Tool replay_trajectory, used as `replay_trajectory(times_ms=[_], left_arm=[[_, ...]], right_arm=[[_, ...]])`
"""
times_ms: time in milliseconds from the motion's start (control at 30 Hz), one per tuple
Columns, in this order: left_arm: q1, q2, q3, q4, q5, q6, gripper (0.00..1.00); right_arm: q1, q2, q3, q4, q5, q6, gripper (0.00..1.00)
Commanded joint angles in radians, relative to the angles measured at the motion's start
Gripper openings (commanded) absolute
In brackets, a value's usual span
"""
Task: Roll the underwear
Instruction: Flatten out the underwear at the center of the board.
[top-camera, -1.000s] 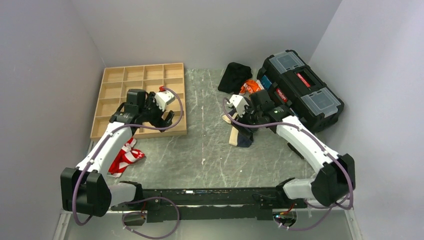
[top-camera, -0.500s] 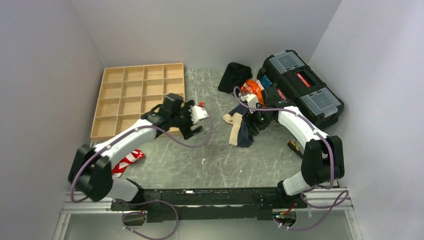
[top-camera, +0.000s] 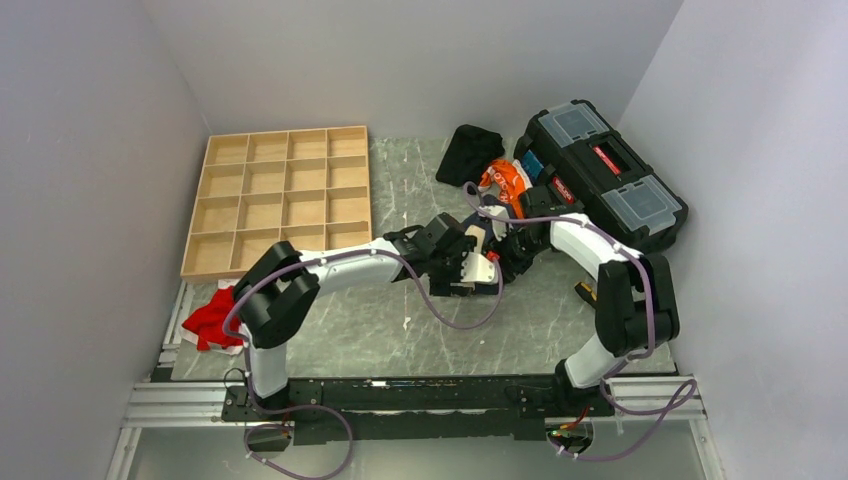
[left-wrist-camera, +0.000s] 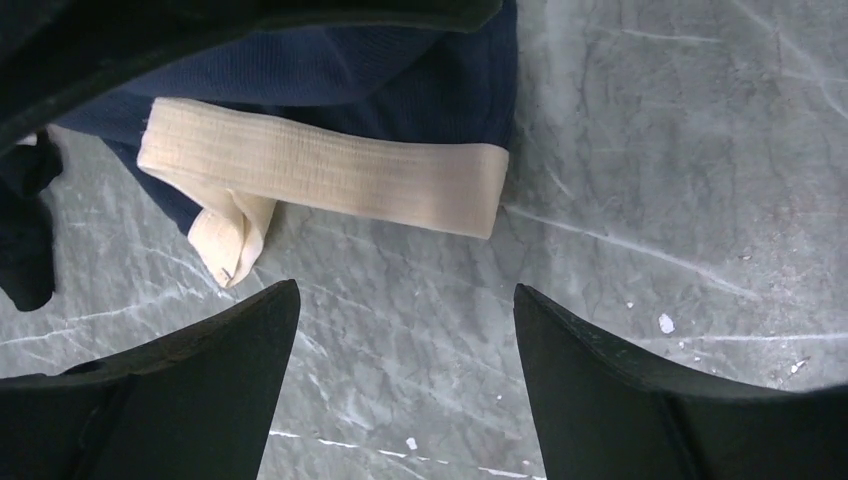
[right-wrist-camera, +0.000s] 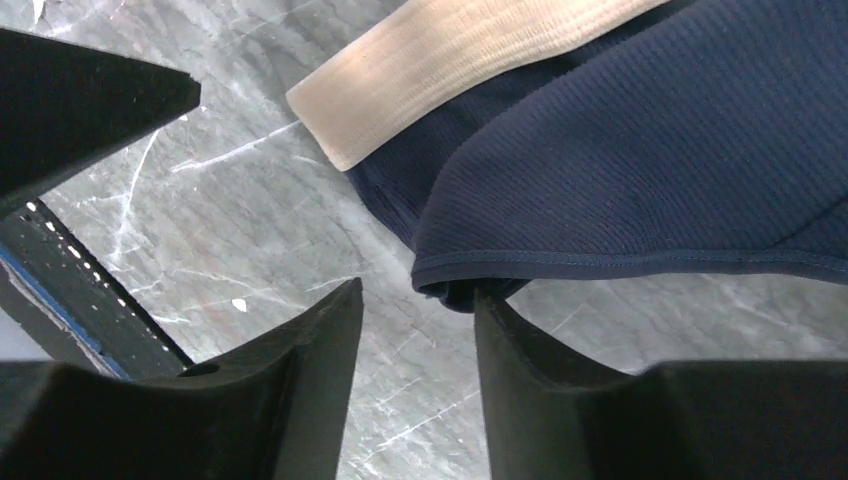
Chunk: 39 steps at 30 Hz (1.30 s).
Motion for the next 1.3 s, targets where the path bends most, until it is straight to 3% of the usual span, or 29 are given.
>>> replay_trajectory(times_ms=[0, 167, 367, 633, 833, 1033, 1267], left_arm=[[-0.007, 0.009, 0.027, 0.060, -0.004, 0.008, 0.83], [-0.024, 0.030, -0.002, 0.102, 0.004, -0.004, 0.83], [-0.047, 0.087, 0.051, 0.069, 0.035, 0.010, 0.85], [-0.070, 0.149, 0.130, -0.020, 0.052, 0.075, 0.82], [-0.076, 0.185, 0.161, -0.024, 0.035, 0.039, 0.59], [-0.082, 0.181, 0.147, -0.037, -0.004, -0.005, 0.26], [-0.077, 0.135, 0.094, -0.058, -0.015, -0.052, 0.00]], right_arm=[[-0.040, 0.047, 0.013, -0.007, -0.083, -0.038, 0.42], [-0.116, 0.132, 0.063, -0.043, -0.187, -0.062, 0.28], [-0.207, 0.245, 0.167, -0.172, -0.369, -0.126, 0.00], [-0.278, 0.290, 0.197, -0.265, -0.447, -0.188, 0.00], [-0.295, 0.279, 0.192, -0.287, -0.470, -0.200, 0.00], [-0.299, 0.241, 0.193, -0.311, -0.496, -0.200, 0.00], [-0.301, 0.182, 0.173, -0.293, -0.480, -0.173, 0.00]])
